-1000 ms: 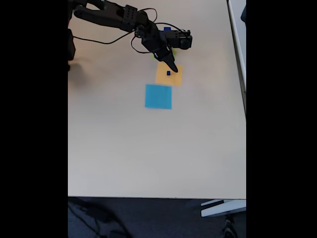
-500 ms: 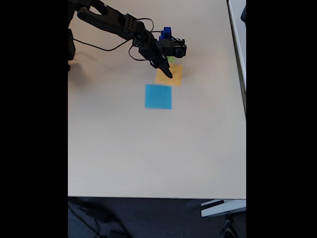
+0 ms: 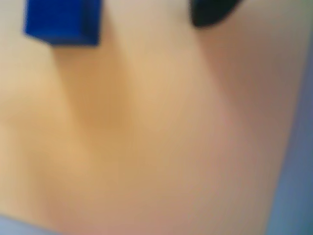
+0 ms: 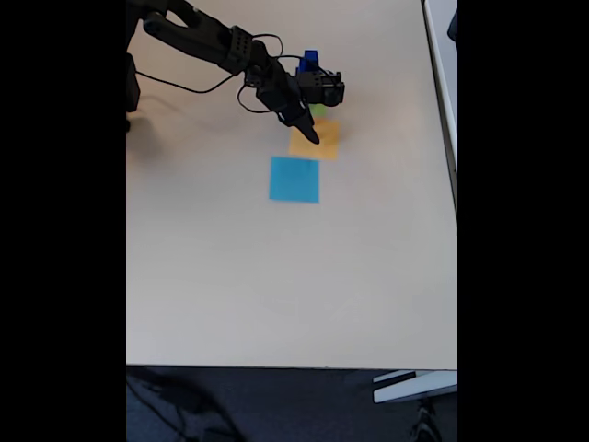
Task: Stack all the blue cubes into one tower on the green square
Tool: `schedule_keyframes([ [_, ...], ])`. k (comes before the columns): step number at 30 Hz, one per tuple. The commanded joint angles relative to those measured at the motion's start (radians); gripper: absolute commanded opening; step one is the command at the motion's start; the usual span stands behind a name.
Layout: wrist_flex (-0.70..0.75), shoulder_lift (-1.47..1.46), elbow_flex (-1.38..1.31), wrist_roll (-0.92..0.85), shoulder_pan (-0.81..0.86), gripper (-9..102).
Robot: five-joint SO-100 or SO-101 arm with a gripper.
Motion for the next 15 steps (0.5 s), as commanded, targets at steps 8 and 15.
schedule_keyframes([
  [8,-0.021,0.044,0.006,0.002,0.003,16],
  [15,-0.02,0.044,0.009,0.006,0.003,11],
])
